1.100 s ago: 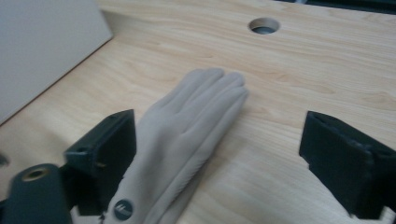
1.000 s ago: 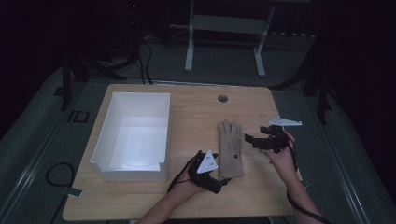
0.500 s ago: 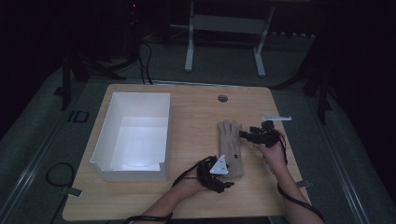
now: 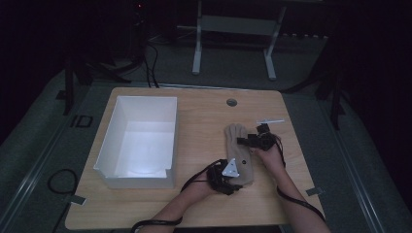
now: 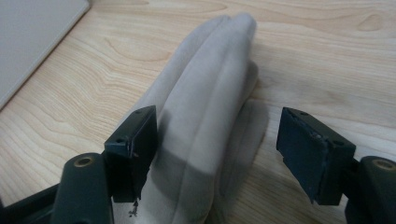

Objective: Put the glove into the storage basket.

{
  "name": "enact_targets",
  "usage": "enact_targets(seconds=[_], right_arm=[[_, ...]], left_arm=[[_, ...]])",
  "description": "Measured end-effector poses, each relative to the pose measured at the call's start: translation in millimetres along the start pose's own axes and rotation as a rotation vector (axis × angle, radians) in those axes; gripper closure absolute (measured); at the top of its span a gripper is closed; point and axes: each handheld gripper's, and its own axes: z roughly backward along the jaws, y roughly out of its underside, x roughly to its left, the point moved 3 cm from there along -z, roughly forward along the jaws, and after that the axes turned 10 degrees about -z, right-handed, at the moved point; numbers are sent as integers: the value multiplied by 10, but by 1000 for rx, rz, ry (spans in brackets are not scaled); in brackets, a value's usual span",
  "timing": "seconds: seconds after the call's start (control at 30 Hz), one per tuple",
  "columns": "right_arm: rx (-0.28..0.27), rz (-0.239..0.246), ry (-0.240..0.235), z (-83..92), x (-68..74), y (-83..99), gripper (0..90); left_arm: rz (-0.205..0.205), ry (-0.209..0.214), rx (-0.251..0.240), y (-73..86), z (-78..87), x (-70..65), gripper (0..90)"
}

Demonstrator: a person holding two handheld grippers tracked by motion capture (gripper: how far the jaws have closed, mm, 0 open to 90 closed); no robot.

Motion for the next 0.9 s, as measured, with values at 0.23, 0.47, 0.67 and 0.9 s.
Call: enact_targets(seconds=[0.23,0.47,0.67,0.9], right_arm=[[67,14,-78,-95,45,26,558],[54,60,-35,-86,131,36,645],[37,53,-44,-62,145,29,664],[10,54,-71,49,221,-60,664]], left_arm=[[-50,-46,36,-15,-18,-40,511],[-61,-109,74,-36,-13,-20,703],[35,-63,63,-40,25,69,808],[83,-31,51,-68,145,135,816]])
